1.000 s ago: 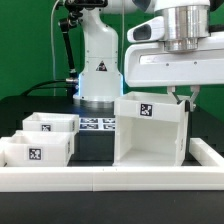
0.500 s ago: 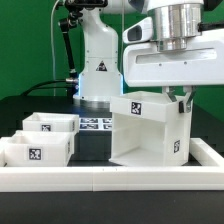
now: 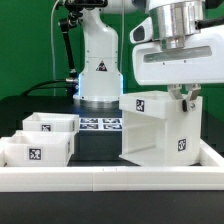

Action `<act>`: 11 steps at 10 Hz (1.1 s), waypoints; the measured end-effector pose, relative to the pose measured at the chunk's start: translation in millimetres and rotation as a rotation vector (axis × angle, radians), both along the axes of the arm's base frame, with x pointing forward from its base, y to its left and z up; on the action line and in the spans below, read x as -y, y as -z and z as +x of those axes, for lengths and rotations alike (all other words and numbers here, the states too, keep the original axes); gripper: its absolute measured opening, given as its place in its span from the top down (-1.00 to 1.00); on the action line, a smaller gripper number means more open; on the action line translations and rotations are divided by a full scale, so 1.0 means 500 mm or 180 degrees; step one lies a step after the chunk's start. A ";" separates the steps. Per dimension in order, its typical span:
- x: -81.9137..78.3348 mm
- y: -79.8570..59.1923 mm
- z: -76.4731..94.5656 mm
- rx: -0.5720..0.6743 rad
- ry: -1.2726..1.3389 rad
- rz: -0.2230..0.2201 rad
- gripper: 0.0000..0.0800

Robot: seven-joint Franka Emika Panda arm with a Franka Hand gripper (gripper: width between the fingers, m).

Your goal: Assemble drawer

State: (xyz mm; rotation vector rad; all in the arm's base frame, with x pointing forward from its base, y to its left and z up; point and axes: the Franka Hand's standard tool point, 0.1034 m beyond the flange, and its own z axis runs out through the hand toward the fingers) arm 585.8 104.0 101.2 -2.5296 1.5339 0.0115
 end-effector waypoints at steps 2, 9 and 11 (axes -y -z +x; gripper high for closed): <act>0.002 0.005 0.004 -0.0115 0.0569 0.0119 0.90; 0.007 0.004 0.082 -0.0202 0.1277 0.0310 0.90; 0.008 0.004 0.111 -0.0186 0.1286 0.0331 0.90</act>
Offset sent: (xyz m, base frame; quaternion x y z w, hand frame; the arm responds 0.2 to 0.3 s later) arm 0.0137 -0.0057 -0.0087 -0.0103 -0.0067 0.2262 0.9740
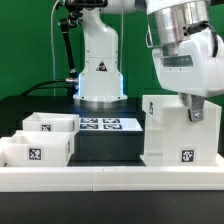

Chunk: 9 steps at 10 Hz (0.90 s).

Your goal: Assemble drawer

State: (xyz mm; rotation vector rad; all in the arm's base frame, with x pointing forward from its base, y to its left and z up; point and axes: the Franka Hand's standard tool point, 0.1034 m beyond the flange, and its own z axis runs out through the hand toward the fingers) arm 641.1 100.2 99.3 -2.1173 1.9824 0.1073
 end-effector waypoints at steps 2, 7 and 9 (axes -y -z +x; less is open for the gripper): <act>0.000 0.000 0.015 -0.0007 -0.0001 0.0014 0.90; -0.004 -0.001 0.014 -0.0026 -0.0094 0.0014 -0.21; -0.002 -0.015 -0.001 0.0066 -0.0573 -0.0035 -0.49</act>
Offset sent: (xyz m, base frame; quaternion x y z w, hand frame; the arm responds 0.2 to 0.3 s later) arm 0.0000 0.0000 0.0000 0.0000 0.0000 0.0000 1.0000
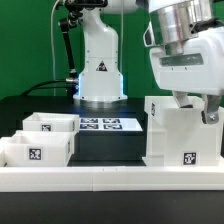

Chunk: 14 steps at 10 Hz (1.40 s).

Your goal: Assemble drawer

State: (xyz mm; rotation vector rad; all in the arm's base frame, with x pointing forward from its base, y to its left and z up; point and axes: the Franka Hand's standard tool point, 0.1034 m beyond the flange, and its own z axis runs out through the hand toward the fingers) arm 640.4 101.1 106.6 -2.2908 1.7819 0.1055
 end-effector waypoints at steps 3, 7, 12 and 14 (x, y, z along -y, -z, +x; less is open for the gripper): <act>0.013 -0.057 -0.029 0.0144 -0.0856 -0.0024 -0.62; 0.019 -0.075 -0.046 0.0138 -0.1379 -0.0001 -0.62; 0.058 -0.056 -0.080 0.0316 -0.3224 -0.0268 -0.62; 0.091 -0.052 -0.082 0.0413 -0.3728 -0.0356 -0.62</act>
Offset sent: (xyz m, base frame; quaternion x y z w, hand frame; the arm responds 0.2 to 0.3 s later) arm -0.0286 -0.0086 0.0316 -0.0430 -0.0625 -0.2004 0.9768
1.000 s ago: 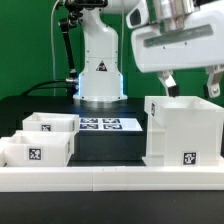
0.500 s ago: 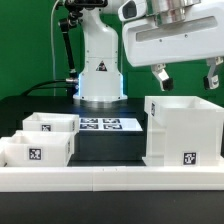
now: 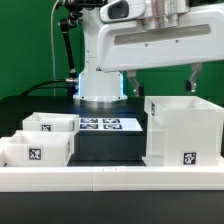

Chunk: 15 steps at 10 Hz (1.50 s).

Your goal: Assemble drawer

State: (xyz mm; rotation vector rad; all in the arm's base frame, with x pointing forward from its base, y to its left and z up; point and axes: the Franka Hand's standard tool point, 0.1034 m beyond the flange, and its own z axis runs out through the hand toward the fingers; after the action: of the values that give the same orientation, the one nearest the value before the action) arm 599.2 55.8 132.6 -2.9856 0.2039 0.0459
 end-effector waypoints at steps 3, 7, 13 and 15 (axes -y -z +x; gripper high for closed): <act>0.001 0.002 -0.001 0.0001 -0.0069 0.0003 -0.62; 0.134 0.024 -0.033 0.0053 -0.0338 -0.0094 -0.62; 0.191 0.053 -0.041 0.0038 -0.0358 -0.0128 -0.62; 0.232 0.076 -0.055 0.0082 -0.0516 -0.0125 -0.62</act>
Offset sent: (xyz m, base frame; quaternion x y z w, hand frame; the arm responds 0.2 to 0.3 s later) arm -0.0107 -0.0408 0.0040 -0.0298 -0.0178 -0.0380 0.9987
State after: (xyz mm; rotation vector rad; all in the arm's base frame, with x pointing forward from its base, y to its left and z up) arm 571.6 -60.2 94.6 -3.0330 -0.0412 0.0215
